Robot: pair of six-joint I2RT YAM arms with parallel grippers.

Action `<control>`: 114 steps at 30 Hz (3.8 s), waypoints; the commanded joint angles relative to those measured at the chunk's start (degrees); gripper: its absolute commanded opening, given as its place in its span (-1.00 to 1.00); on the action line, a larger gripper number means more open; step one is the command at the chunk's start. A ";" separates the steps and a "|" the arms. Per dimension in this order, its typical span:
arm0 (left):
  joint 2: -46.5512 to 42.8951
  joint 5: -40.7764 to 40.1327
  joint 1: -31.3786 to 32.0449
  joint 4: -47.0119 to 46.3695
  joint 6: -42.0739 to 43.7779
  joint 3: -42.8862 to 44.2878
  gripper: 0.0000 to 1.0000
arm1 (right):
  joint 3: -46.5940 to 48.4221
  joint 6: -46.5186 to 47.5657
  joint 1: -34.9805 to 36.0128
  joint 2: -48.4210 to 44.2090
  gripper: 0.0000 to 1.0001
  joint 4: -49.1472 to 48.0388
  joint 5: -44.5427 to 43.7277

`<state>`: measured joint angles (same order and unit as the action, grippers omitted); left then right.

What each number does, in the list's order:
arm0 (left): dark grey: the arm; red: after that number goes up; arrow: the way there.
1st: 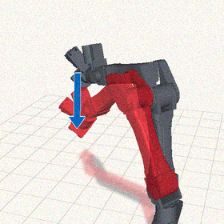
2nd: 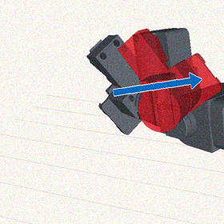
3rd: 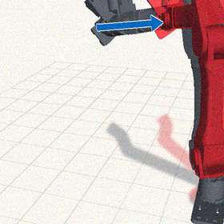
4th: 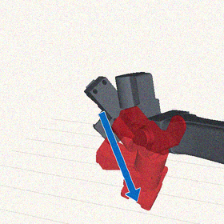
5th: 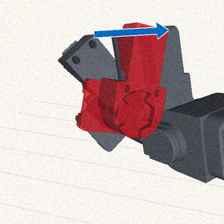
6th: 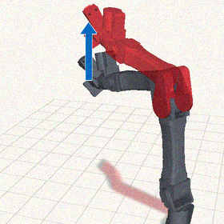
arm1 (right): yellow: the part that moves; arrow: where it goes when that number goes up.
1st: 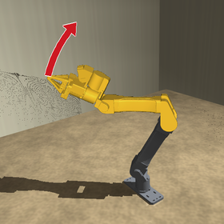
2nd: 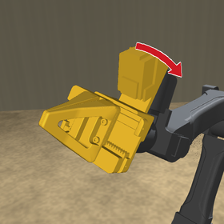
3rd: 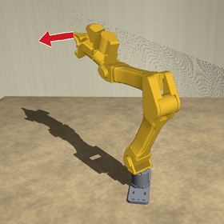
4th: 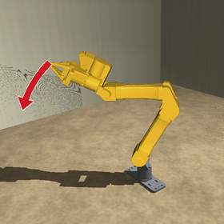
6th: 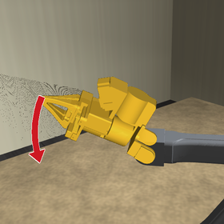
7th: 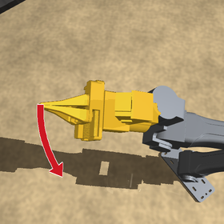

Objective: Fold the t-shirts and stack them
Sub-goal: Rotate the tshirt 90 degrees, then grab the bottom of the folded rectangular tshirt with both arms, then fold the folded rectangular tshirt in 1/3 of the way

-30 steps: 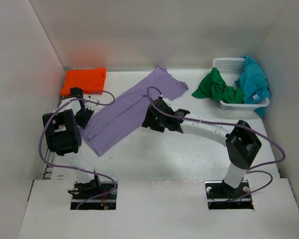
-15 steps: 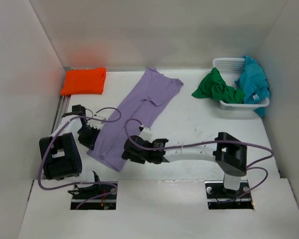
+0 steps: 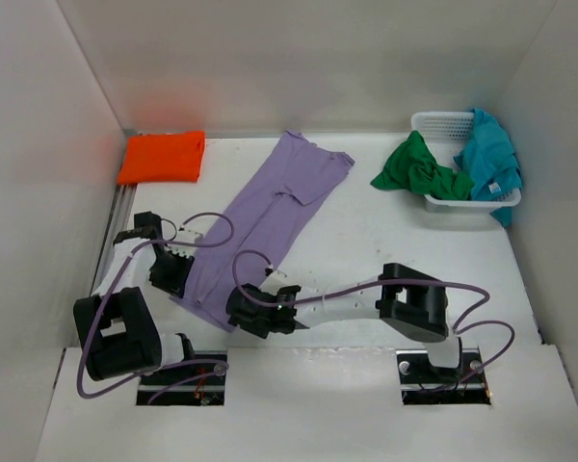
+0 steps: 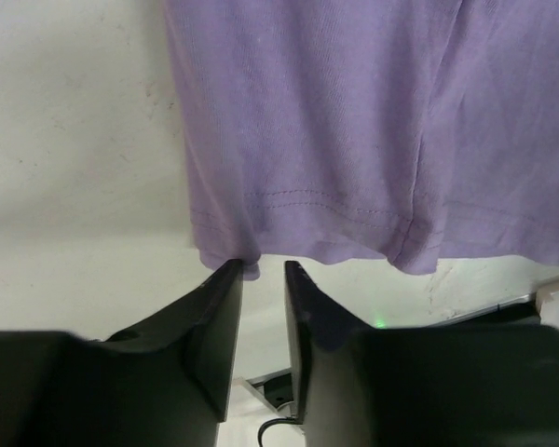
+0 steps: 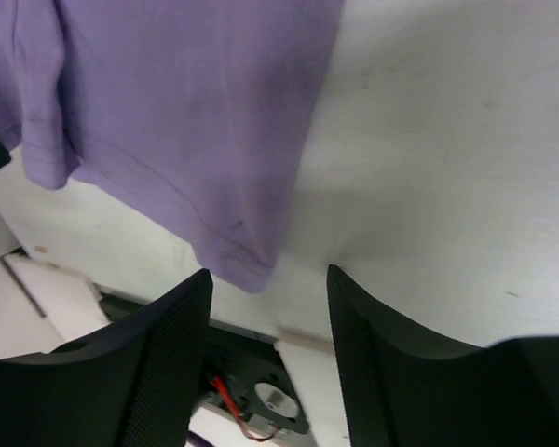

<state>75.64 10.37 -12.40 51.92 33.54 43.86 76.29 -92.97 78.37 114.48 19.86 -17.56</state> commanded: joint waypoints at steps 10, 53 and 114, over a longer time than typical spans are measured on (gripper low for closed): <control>-9.53 1.93 -5.13 4.32 2.58 5.53 0.07 | -3.77 -8.01 -2.56 5.59 -0.71 -11.76 7.01; -44.17 -10.03 80.29 6.89 48.73 -21.70 0.38 | -59.07 2.97 -1.95 -52.95 -0.43 -18.80 10.36; 12.68 9.32 33.02 -22.64 23.69 24.16 -1.00 | -19.26 40.49 -48.26 -31.17 -0.99 -7.46 25.03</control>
<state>85.19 20.53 21.76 35.38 62.17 63.72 52.38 -56.64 32.10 81.65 12.97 6.85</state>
